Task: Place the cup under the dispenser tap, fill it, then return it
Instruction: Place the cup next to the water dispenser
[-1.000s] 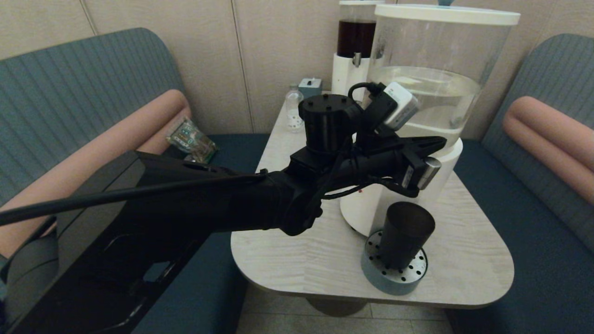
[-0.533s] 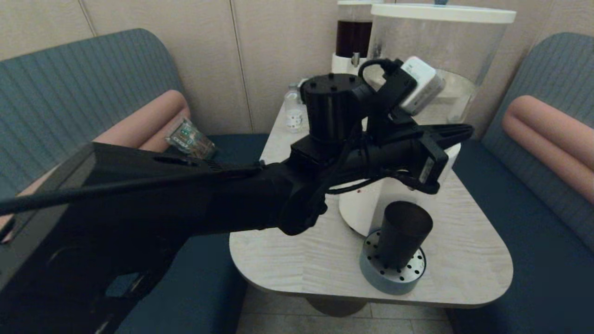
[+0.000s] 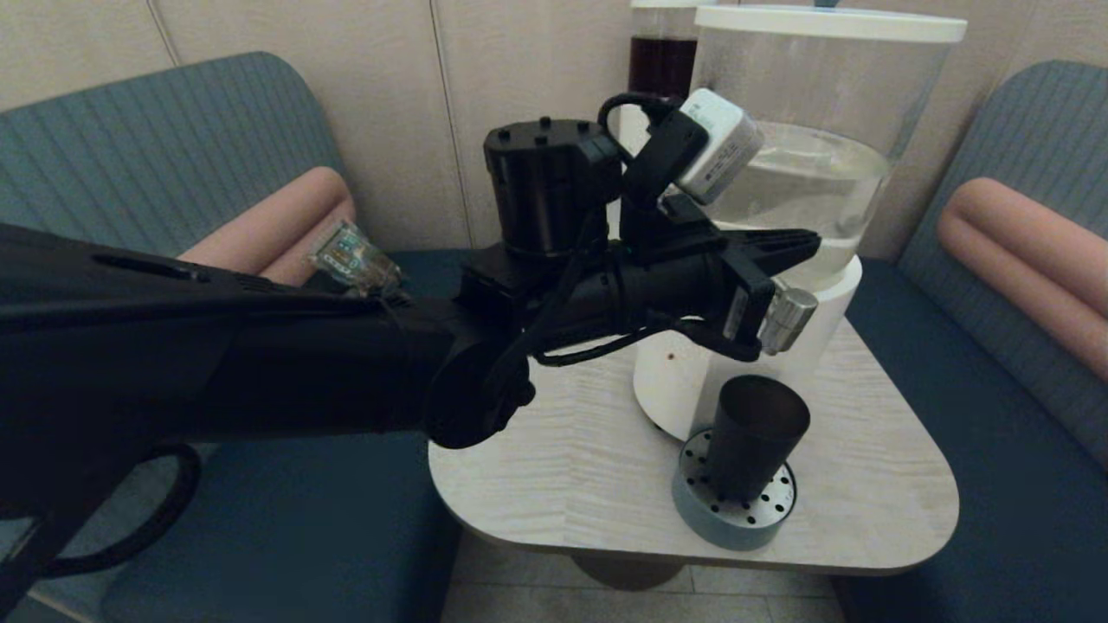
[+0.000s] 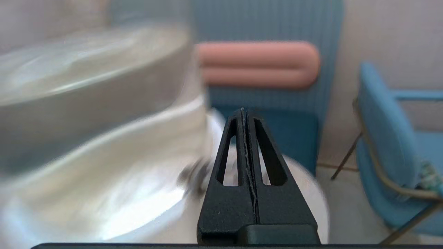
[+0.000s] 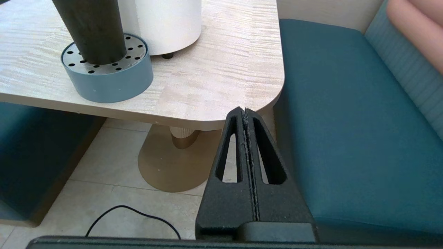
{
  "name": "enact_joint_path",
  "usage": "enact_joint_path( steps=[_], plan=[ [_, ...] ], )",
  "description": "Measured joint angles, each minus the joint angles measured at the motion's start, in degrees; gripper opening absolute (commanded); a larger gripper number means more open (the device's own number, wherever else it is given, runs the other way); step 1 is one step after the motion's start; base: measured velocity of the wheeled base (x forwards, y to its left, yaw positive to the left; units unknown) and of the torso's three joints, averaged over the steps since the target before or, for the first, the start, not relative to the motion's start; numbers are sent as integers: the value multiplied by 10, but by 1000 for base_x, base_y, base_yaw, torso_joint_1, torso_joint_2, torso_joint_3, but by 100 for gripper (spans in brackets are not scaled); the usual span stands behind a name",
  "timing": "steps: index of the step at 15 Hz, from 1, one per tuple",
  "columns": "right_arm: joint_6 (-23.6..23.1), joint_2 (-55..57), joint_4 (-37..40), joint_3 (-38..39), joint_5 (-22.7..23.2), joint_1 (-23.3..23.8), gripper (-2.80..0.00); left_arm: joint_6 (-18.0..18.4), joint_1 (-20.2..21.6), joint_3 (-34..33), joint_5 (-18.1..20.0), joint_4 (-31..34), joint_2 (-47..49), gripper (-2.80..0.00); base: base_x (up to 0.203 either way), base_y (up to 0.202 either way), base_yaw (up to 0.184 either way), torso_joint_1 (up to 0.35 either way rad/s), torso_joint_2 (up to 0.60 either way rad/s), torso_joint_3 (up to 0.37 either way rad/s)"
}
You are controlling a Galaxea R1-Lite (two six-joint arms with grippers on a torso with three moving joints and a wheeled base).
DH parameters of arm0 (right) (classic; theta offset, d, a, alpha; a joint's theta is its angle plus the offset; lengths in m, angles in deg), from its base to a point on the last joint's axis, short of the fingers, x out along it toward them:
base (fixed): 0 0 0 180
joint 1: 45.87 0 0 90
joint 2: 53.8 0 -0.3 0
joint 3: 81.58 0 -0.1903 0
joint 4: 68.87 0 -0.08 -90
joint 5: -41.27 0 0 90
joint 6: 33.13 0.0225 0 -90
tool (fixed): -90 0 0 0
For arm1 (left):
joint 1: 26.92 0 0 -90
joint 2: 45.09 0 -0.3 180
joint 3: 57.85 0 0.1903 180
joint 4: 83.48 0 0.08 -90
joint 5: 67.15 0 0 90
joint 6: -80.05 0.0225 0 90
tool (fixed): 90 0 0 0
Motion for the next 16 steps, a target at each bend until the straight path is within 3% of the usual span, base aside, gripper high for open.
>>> enact_joint_path(
  steps=[8, 11, 13, 16],
  plan=[
    [0, 0, 0, 0, 0, 0, -280, 0, 41, -64, -8, -20, -7, -280, 0, 0, 0, 0, 0, 0],
    [0, 0, 0, 0, 0, 0, -280, -3, 50, -155, -25, -49, -13, -280, 0, 0, 0, 0, 0, 0],
    [0, 0, 0, 0, 0, 0, -280, -23, 53, -224, -37, -123, -15, -280, 0, 0, 0, 0, 0, 0],
    [0, 0, 0, 0, 0, 0, -280, -80, 56, -353, -78, -307, -10, -280, 0, 0, 0, 0, 0, 0]
  ],
)
